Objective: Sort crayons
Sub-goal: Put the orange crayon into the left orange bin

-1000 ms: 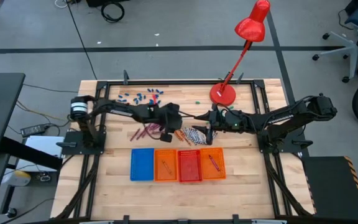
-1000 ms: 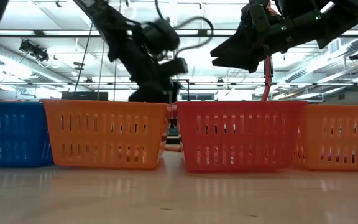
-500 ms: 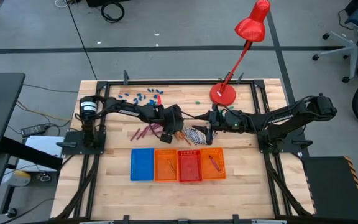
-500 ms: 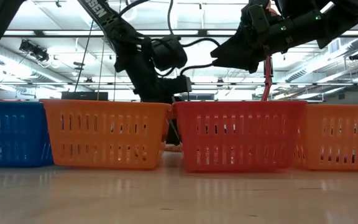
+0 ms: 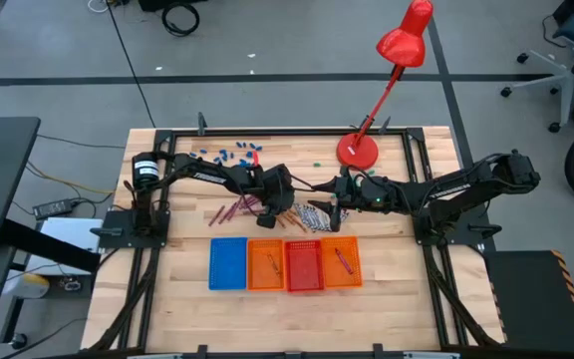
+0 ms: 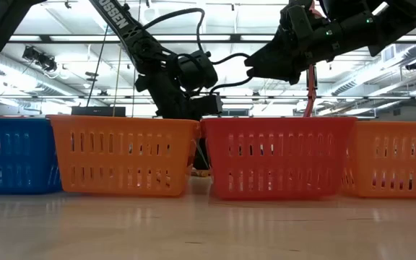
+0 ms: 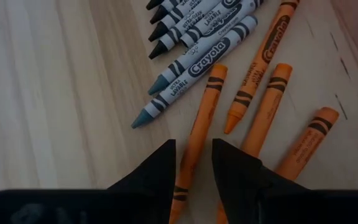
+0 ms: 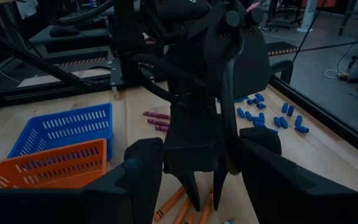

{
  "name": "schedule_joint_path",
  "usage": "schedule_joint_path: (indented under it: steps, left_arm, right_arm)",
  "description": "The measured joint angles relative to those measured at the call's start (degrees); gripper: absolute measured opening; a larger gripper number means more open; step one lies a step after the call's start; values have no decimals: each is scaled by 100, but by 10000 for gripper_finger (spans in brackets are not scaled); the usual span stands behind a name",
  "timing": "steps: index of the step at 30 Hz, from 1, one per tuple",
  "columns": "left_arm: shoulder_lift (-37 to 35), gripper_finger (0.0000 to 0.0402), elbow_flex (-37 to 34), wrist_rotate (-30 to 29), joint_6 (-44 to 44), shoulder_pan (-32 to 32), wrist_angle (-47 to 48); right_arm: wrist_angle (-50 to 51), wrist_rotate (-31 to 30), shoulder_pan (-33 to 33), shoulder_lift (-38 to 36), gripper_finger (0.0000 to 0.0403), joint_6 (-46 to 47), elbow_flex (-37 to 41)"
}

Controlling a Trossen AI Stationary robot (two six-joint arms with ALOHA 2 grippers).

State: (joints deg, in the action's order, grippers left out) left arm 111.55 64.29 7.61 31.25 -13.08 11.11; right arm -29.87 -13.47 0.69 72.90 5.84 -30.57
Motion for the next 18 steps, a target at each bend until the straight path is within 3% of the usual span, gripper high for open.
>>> schedule_joint_path:
  steps: [4,11,18]
  left_arm:
    - [2,101,0,26,-16,-10,43]
    - [4,22,-7,84,-35,-59,94]
    - [-52,24,-4,20,101,-47,121]
  right_arm:
    - [0,2,0,0,213,0,0]
    - [-5,2,0,0,213,0,0]
    - [1,2,2,0,213,-1,0]
